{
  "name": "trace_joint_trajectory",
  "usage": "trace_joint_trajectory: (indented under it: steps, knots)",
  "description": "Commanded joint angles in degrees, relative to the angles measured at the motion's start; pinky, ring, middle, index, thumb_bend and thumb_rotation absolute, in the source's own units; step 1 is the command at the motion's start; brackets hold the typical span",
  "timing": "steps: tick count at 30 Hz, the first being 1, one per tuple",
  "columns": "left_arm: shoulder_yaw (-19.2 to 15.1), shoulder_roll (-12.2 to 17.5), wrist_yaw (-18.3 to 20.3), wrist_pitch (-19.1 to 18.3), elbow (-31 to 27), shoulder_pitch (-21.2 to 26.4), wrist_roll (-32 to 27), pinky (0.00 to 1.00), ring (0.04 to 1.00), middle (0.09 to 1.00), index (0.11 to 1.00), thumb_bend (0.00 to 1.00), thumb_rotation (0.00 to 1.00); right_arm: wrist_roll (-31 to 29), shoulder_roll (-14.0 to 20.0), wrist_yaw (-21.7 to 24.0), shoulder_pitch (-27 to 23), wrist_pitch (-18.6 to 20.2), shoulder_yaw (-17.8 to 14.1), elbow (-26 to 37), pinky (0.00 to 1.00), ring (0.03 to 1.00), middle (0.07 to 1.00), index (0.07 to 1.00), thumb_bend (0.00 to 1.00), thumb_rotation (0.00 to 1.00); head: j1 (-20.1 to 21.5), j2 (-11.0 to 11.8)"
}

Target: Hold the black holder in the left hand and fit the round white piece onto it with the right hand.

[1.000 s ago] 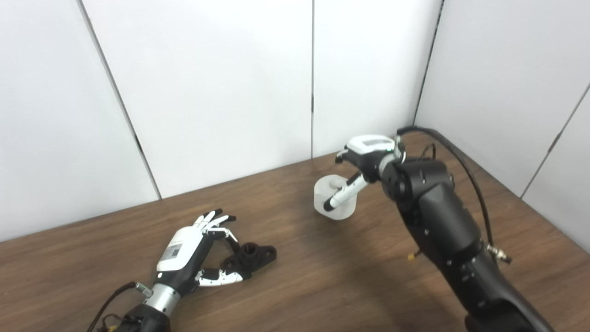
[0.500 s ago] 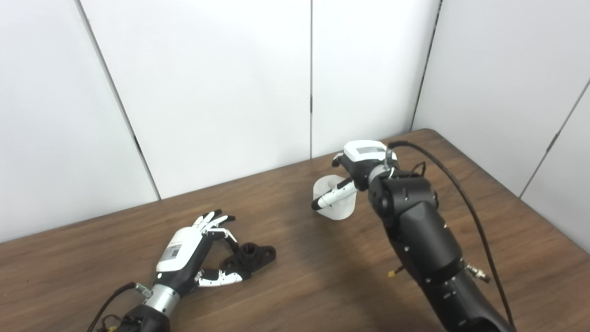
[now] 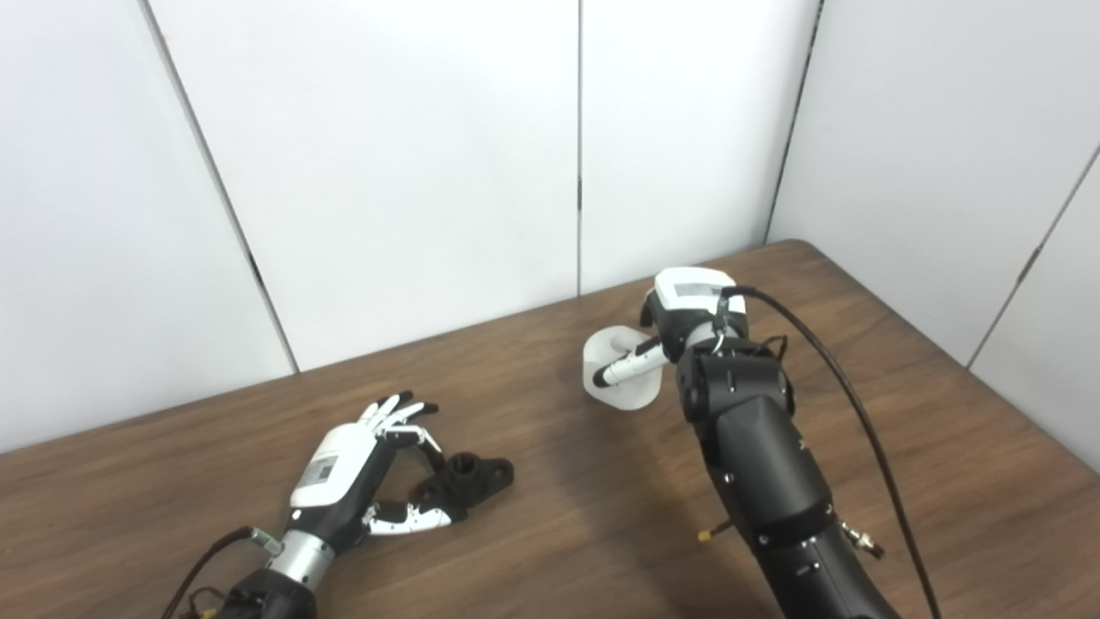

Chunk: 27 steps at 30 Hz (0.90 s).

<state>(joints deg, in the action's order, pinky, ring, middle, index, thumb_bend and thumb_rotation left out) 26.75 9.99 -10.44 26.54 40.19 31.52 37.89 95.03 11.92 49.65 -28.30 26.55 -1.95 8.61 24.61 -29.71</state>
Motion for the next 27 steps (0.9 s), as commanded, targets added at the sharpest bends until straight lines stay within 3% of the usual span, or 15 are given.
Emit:
trace_joint_trajectory:
  steps: [1,27]
  knots:
    - [0.9,1.1,-0.9,-0.1,4.8,-5.9,0.5,1.0,0.973,0.88,0.475,0.52,0.08,1.7,0.3,-2.0,-2.4,0.3,-0.8,0.3,0.69,0.842,0.895,0.753,0.9,0.62,0.0,-0.1]
    - [0.8,1.9,0.5,-1.0,2.4,-7.0,0.6,1.0,0.968,0.88,0.475,0.52,0.08,-2.5,0.0,-5.5,-1.4,0.3,-2.7,-3.1,0.69,0.85,0.903,0.726,0.95,0.58,-0.3,-1.2]
